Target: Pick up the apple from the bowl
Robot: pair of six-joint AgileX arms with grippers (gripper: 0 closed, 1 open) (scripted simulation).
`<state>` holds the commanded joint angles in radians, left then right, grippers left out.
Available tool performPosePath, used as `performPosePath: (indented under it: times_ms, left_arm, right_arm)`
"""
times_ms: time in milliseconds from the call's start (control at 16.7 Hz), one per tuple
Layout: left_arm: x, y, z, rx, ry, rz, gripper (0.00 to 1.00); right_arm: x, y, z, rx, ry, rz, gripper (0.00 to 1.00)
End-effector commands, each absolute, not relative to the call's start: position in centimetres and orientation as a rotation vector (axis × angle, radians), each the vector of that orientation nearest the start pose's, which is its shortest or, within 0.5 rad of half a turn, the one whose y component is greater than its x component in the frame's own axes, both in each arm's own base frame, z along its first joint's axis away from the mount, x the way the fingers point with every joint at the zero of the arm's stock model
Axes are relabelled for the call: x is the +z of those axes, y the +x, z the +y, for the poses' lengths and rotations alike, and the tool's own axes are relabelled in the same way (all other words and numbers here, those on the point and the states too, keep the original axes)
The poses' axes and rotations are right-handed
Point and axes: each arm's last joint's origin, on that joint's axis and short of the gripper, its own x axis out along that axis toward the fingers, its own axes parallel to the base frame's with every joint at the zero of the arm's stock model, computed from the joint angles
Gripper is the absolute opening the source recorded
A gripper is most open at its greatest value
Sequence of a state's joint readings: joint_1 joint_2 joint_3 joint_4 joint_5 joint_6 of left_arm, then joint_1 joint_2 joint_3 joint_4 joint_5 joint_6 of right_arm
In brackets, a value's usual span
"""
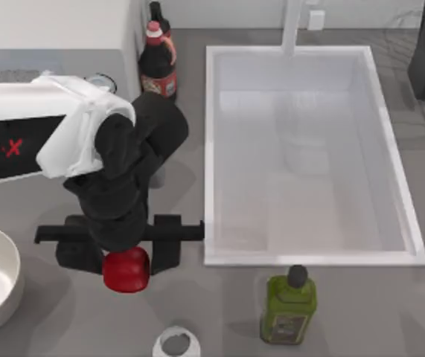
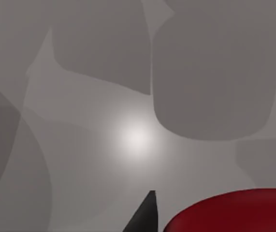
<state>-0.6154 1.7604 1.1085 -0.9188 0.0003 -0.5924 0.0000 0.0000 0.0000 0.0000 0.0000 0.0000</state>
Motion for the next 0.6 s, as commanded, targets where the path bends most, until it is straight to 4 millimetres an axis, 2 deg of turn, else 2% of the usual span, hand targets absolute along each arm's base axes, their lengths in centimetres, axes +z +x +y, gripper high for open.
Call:
performPosePath:
  times_ms: [600]
  left_arm:
    - [15.90,25.15,-17.56,-0.016,0.016,1.571,0.83]
  right_arm:
    - [16.00,10.57,-0.12,0.000,0.000,0.000,1.00]
